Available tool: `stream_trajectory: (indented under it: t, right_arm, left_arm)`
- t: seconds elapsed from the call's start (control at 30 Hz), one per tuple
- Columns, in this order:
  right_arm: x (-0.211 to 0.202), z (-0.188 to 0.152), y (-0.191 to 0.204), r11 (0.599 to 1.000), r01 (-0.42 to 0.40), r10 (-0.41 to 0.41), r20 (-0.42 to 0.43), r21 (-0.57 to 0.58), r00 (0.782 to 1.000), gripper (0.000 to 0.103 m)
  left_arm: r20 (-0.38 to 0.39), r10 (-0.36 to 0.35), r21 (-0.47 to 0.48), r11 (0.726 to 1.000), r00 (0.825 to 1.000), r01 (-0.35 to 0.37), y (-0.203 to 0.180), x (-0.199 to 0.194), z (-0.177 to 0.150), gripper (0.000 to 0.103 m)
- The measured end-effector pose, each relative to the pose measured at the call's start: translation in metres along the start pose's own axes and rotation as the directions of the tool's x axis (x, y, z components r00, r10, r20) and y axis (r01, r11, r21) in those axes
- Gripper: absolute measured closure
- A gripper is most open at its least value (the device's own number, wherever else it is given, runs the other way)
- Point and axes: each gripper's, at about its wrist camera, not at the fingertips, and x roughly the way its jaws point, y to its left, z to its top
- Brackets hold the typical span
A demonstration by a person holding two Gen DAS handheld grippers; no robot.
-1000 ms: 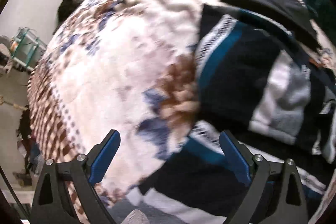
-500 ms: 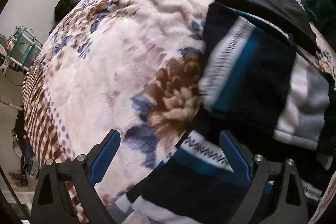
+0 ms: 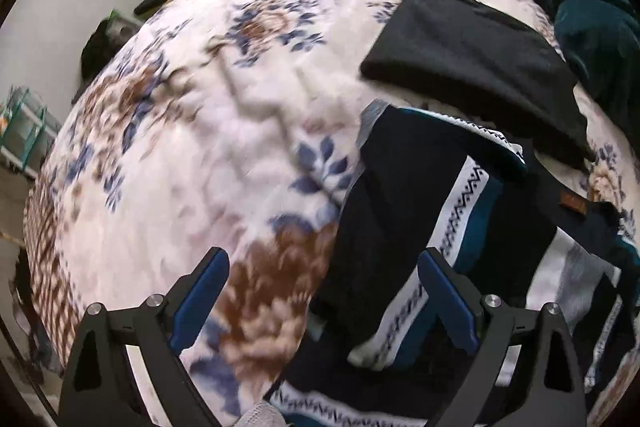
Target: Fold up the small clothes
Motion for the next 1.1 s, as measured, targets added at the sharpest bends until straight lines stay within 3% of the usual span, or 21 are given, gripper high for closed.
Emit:
stream_trajectory:
  t: [0.07, 0.13, 0.23, 0.3, 0.37, 0.47, 0.6, 0.73, 0.8, 0.9, 0.93, 0.97, 1.0, 1.1]
  right_arm:
    - [-0.005, -0.002, 0.002, 0.996, -0.085, 0.086, -0.007, 0.029, 0.996, 0.052]
    - [-0.004, -0.005, 0.009, 0.987, -0.155, 0.156, -0.019, 0.043, 0.988, 0.045]
    - [0.011, -0.009, 0.033, 0.985, -0.171, 0.171, -0.041, -0.005, 0.984, 0.045]
    - [0.027, -0.012, 0.054, 0.985, -0.097, 0.089, -0.067, -0.141, 0.994, 0.045]
    - [0.034, -0.021, 0.065, 0.959, 0.056, -0.069, -0.038, -0.277, 0.997, 0.045]
    - [0.025, -0.022, 0.037, 0.923, 0.257, -0.256, 0.043, -0.287, 0.966, 0.045]
    - [-0.002, -0.016, -0.014, 0.987, 0.143, -0.142, 0.007, -0.074, 0.99, 0.045]
    - [-0.024, -0.014, -0.017, 0.998, -0.057, 0.056, 0.032, 0.035, 0.998, 0.043]
    - [-0.02, -0.014, 0.008, 0.99, -0.138, 0.138, 0.007, -0.01, 0.99, 0.035]
    - [0.006, -0.017, 0.05, 0.984, -0.059, 0.056, -0.023, -0.166, 0.998, 0.036]
    - [0.02, -0.019, 0.064, 0.973, -0.003, -0.005, -0.036, -0.232, 0.999, 0.057]
    - [0.026, -0.023, 0.067, 0.966, 0.018, -0.028, -0.034, -0.257, 0.999, 0.086]
    - [0.031, -0.025, 0.07, 0.963, 0.04, -0.047, -0.023, -0.267, 0.999, 0.1]
    - [0.002, -0.027, 0.064, 0.964, -0.013, 0.034, 0.074, -0.267, 0.997, 0.1]
  left_arm:
    - [-0.006, 0.006, 0.053, 0.999, 1.0, -0.006, -0.01, 0.01, 0.003, 0.006]
    - [-0.008, 0.016, 0.109, 0.994, 1.0, -0.014, -0.021, 0.022, 0.004, 0.006]
    - [-0.049, 0.073, 0.172, 0.983, 0.996, -0.063, -0.026, 0.048, 0.0, 0.006]
    - [-0.083, 0.068, 0.159, 0.986, 0.994, -0.054, -0.019, 0.058, -0.002, 0.005]
    - [-0.101, 0.034, 0.125, 0.992, 0.994, -0.021, -0.01, 0.06, -0.001, 0.004]
    - [-0.111, 0.005, 0.099, 0.995, 0.994, 0.006, -0.002, 0.052, 0.0, 0.005]
    - [-0.074, -0.046, 0.083, 0.995, 0.996, 0.053, -0.001, 0.03, 0.003, 0.005]
    - [-0.048, -0.056, 0.126, 0.99, 0.997, 0.062, -0.018, 0.02, 0.003, 0.005]
    - [-0.051, -0.035, 0.154, 0.987, 0.998, 0.043, -0.027, 0.028, 0.001, 0.005]
    - [-0.073, -0.016, 0.165, 0.986, 0.997, 0.027, -0.029, 0.042, -0.004, 0.005]
    - [-0.078, -0.015, 0.16, 0.987, 0.997, 0.027, -0.026, 0.044, -0.003, 0.005]
    - [-0.079, -0.021, 0.15, 0.988, 0.997, 0.033, -0.023, 0.045, -0.003, 0.005]
    - [-0.074, -0.029, 0.139, 0.989, 0.997, 0.039, -0.019, 0.045, -0.003, 0.005]
    - [-0.078, -0.031, 0.115, 0.993, 0.996, 0.04, -0.009, 0.048, -0.003, 0.005]
